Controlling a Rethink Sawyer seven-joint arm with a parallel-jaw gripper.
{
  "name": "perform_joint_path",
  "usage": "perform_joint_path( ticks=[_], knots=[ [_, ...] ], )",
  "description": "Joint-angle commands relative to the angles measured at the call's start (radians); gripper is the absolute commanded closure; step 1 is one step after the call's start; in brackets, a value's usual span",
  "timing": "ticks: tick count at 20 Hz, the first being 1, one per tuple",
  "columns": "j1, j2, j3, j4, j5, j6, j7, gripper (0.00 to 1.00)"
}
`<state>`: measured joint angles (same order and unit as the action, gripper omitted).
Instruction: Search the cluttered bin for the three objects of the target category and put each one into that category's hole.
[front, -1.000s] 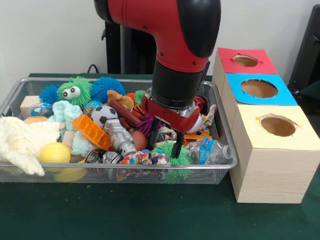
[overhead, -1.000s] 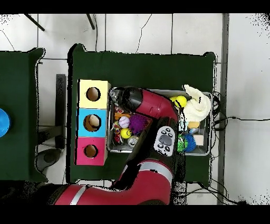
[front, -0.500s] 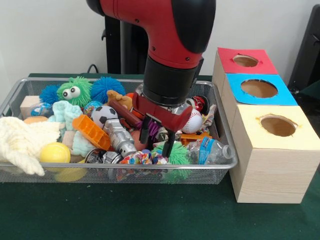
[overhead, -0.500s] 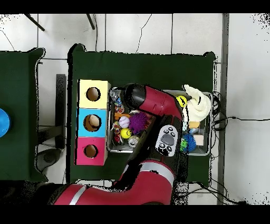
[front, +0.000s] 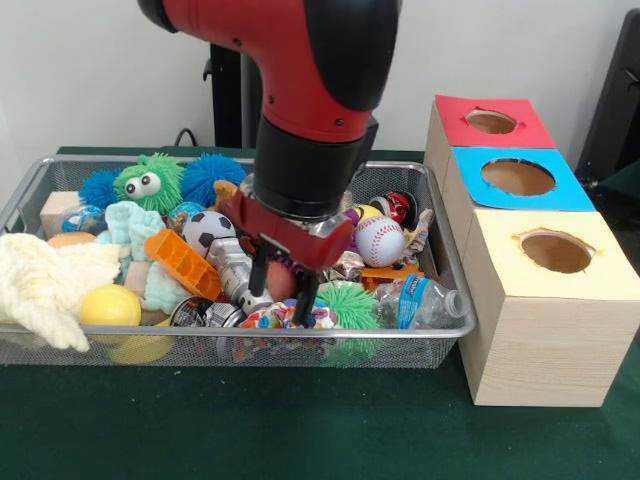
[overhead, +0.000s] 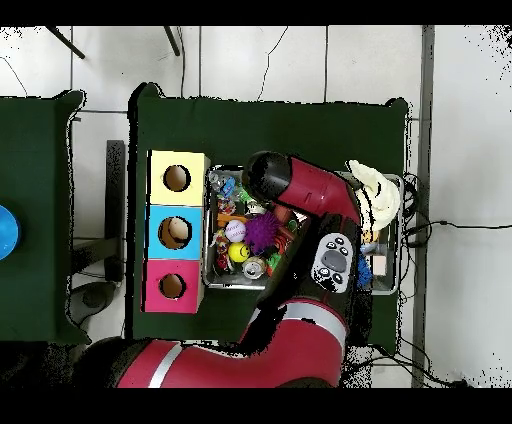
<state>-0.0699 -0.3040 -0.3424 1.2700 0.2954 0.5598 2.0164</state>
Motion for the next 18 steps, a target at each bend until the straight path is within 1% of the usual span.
perform_joint_path(
  ticks=[1,6,10,11,15,18],
  knots=[
    [-0.029,0.052,0.059,-0.025,-0.011,0.071,0.124,0.00],
    [-0.036,0.074,0.064,-0.047,-0.017,0.066,0.113,0.00],
    [-0.022,0.098,0.052,-0.070,-0.020,0.066,0.124,0.00],
    [-0.019,0.116,0.045,-0.088,-0.023,0.070,0.125,0.00],
    [-0.004,0.097,0.035,-0.061,-0.028,0.062,0.128,0.00],
    [-0.004,0.100,0.030,-0.071,-0.031,0.071,0.122,0.00]
  ],
)
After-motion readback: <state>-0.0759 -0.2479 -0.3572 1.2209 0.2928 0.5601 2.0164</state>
